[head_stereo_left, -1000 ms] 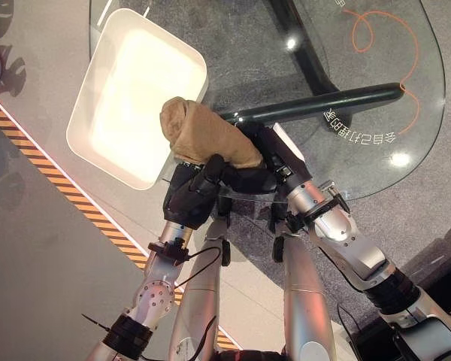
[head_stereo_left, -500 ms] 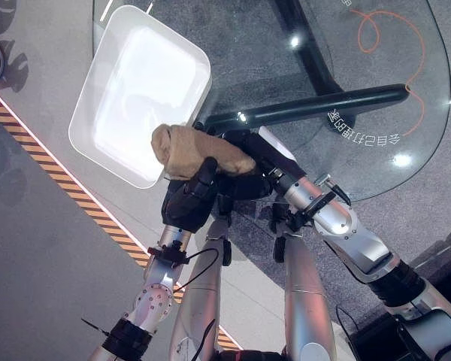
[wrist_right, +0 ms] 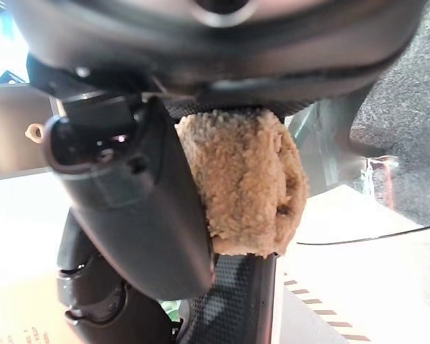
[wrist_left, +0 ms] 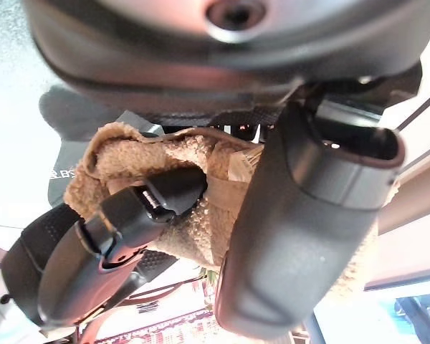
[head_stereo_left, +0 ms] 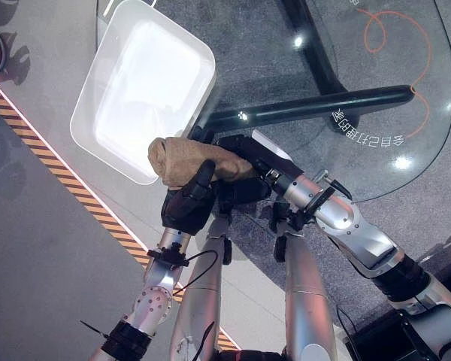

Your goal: Wipe the table with a cloth and put it in the basket.

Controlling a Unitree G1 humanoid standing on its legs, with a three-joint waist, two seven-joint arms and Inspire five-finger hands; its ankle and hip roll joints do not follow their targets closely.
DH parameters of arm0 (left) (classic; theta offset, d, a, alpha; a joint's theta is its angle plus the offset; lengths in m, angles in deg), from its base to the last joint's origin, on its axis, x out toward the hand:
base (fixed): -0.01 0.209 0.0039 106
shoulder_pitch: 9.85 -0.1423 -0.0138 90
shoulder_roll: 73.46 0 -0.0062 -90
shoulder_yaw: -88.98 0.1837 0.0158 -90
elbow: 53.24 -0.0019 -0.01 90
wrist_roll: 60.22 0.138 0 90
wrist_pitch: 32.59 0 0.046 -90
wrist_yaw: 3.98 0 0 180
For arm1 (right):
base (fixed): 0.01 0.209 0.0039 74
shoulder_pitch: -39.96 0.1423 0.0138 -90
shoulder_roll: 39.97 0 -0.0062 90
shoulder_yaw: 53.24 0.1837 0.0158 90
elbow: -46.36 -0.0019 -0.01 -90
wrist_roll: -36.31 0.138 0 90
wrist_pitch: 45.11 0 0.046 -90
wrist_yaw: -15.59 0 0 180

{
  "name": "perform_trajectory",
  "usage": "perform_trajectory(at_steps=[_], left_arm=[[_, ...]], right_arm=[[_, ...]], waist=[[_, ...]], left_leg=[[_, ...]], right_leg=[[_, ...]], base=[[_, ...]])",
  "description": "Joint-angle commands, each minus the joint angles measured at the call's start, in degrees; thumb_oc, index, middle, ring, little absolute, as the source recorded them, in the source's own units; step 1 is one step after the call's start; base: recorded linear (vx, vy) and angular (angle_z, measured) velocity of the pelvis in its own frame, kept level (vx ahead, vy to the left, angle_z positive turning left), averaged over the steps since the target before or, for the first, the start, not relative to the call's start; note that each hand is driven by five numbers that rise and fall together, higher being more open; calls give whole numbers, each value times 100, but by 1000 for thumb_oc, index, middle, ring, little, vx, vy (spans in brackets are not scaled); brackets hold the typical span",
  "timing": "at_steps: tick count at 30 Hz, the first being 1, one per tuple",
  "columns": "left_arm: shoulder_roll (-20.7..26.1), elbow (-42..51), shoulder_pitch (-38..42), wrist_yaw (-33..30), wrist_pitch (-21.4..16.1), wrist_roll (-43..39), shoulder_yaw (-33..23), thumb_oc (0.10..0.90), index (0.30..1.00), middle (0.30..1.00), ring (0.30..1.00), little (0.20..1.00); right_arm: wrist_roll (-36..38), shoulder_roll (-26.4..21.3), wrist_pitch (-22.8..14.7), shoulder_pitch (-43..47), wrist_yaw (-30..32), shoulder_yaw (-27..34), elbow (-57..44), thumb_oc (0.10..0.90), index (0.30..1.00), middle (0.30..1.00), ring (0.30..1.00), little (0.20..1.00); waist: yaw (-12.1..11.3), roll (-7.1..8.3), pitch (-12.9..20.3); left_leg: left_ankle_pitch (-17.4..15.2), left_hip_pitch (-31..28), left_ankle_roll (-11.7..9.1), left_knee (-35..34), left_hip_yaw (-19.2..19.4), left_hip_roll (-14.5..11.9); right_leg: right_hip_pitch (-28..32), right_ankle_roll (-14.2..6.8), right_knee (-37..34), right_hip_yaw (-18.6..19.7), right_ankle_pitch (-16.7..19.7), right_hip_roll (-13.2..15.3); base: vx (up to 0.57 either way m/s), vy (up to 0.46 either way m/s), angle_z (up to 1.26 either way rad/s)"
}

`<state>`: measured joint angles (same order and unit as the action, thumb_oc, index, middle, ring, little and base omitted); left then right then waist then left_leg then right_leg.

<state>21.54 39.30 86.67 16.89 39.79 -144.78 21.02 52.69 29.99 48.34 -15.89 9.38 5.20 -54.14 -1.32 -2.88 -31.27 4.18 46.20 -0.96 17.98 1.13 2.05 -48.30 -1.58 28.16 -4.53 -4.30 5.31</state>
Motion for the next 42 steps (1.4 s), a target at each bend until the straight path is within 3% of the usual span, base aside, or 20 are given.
perform_trajectory(at_steps=[1, 31, 32, 33, 34, 42], left_arm=[[-162, 1363, 304, 700, -345, -66, -59, 100, 300, 300, 300, 200], [-292, 1414, 239, 897, -311, -225, -199, 100, 300, 300, 300, 200], [-289, 1419, 239, 886, -314, -223, -201, 100, 300, 300, 300, 200], [-300, 1411, 239, 884, -316, -214, -201, 100, 300, 300, 300, 200], [-316, 1404, 231, 880, -318, -191, -203, 100, 300, 300, 300, 200], [-332, 1447, 146, 853, -298, -134, -296, 100, 300, 300, 300, 200]], right_arm=[[141, 395, -676, 60, -456, -675, -1205, 100, 300, 300, 300, 200], [19, 337, -738, -146, -156, -307, -1189, 100, 300, 300, 300, 200], [10, 344, -750, -159, -68, -273, -1196, 300, 472, 472, 472, 400], [-2, 351, -770, -163, 10, -246, -1185, 668, 787, 787, 787, 768], [-34, 353, -786, -180, 105, -206, -1177, 800, 900, 900, 900, 900], [-280, 319, -990, -388, 419, 124, -1345, 800, 900, 900, 900, 900]], waist=[[-60, 16, 148], [-30, 87, 148], [-26, 89, 148], [-24, 91, 148], [-18, 91, 148], [30, 117, 148]], left_leg=[[-430, -47, 269, 299, 148, 365], [-447, -132, 266, 222, 193, 363], [-452, -131, 268, 227, 194, 362], [-453, -132, 268, 230, 193, 364], [-456, -135, 270, 228, 199, 362], [-489, -133, 279, 240, 220, 344]], right_leg=[[104, -27, -643, -133, 447, -385], [179, -50, -694, -148, 448, -402], [177, -50, -689, -142, 447, -403], [175, -51, -685, -141, 448, -403], [173, -51, -680, -141, 448, -405], [150, -62, -642, -92, 433, -425]], base=[[0, 0, 0], [0, 0, 0], [0, 0, 0], [0, 0, 0], [0, 0, 0], [0, 0, 0]])
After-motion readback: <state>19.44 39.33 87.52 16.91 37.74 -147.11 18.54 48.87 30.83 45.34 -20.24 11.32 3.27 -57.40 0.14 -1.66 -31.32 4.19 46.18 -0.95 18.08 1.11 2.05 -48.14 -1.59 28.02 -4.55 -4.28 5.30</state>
